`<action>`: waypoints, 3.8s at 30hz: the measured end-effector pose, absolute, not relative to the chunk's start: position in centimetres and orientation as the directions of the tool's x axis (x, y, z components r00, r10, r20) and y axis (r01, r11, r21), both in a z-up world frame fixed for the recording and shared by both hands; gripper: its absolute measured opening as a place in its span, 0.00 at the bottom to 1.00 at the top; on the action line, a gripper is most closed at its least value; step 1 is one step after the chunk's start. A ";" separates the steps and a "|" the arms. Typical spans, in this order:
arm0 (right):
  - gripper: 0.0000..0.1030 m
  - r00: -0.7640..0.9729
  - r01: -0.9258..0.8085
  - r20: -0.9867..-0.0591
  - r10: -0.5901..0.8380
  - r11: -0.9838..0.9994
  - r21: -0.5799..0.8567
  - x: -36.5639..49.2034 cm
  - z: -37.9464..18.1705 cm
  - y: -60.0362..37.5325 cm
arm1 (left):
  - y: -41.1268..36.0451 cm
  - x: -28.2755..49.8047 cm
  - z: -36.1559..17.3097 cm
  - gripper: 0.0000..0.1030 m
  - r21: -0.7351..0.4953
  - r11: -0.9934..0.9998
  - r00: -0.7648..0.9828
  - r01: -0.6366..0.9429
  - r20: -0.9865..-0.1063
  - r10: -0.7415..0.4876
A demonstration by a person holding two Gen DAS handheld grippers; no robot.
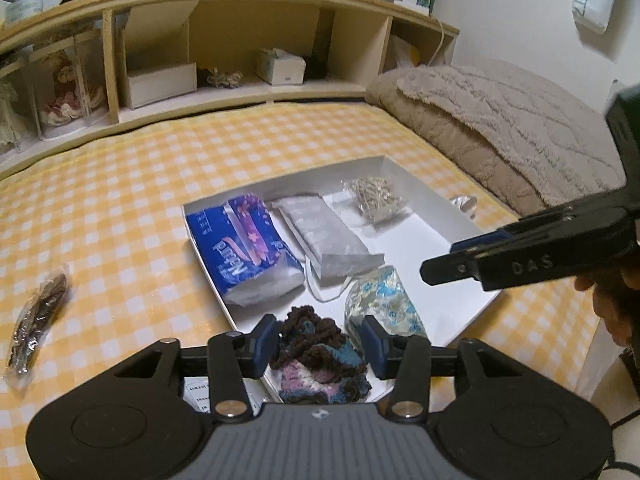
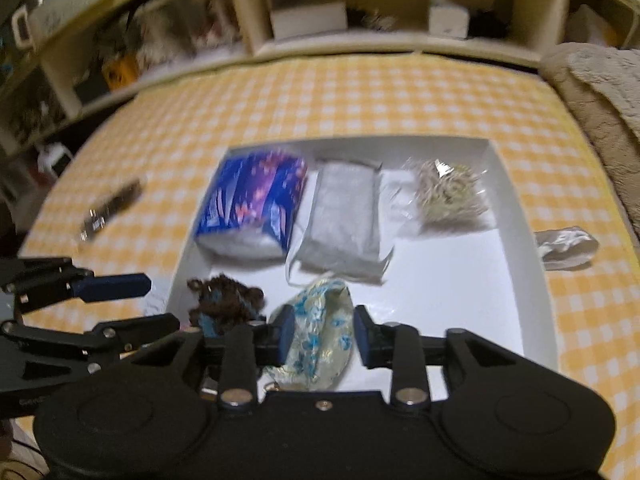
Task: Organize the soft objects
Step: 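Lower and release the crocheted bundle into the box with left tool while right tool releases the pouch, then move both tools away from the box toward the last items on the bed, then grasp the clear bag of dark hair ties with left tool while right tool grasps the small clear packet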
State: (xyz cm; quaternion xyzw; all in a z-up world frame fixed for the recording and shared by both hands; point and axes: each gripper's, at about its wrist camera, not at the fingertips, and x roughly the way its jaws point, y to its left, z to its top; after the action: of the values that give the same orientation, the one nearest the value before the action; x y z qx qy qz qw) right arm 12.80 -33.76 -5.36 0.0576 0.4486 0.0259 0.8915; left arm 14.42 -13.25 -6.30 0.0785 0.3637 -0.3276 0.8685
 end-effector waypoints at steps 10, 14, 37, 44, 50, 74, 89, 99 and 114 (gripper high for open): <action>0.56 0.696 0.027 -0.714 0.077 0.991 0.133 9.1 -1.8 -33.0 | -11.8 13.1 -3.9 0.62 -0.121 0.795 0.566 0.595 -0.638 -0.521; 0.64 0.729 0.046 -0.682 0.055 0.991 0.129 7.4 -0.4 -32.7 | -11.2 12.4 -3.1 0.73 -0.131 0.803 0.580 0.582 -0.625 -0.523; 1.00 0.836 0.139 -0.544 -0.068 0.986 0.091 2.1 2.1 -30.9 | -4.9 10.2 0.9 1.00 -0.151 0.884 0.737 0.442 -0.500 -0.454; 1.00 0.857 0.116 -0.514 -0.036 0.986 0.123 3.0 1.5 -29.5 | -1.8 11.2 1.5 1.00 -0.122 0.914 0.801 0.387 -0.446 -0.399; 1.00 0.854 0.026 -0.519 0.031 0.995 0.101 4.4 0.0 -26.6 | 1.1 13.1 1.5 1.00 -0.107 0.933 0.822 0.343 -0.446 -0.353; 0.64 0.638 -0.647 -0.721 0.270 0.696 -0.312 9.9 -8.1 -14.5 | 5.7 25.4 -7.6 0.99 0.031 0.936 0.732 0.351 -0.633 -0.254; 0.20 0.529 -0.766 -0.814 0.239 0.546 -0.338 12.3 -13.5 -12.2 | 6.8 28.2 -12.4 0.44 -0.004 0.950 0.643 0.313 -0.735 -0.215; 0.19 0.362 -0.690 -0.820 0.444 0.719 0.085 13.5 -11.7 -11.1 | 6.4 26.0 -11.9 0.33 -0.010 0.953 0.576 0.303 -0.794 -0.192; 0.99 0.314 -0.805 -0.748 0.584 0.582 0.117 16.6 -12.0 -12.0 | 7.0 22.3 -9.0 0.79 -0.030 0.936 0.587 0.352 -0.771 -0.246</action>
State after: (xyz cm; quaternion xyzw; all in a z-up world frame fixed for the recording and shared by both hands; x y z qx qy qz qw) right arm 16.60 -11.97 -12.00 -0.1406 0.3921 0.4350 0.7983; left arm 22.33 7.03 -8.99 0.0630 0.4221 -0.1681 0.8886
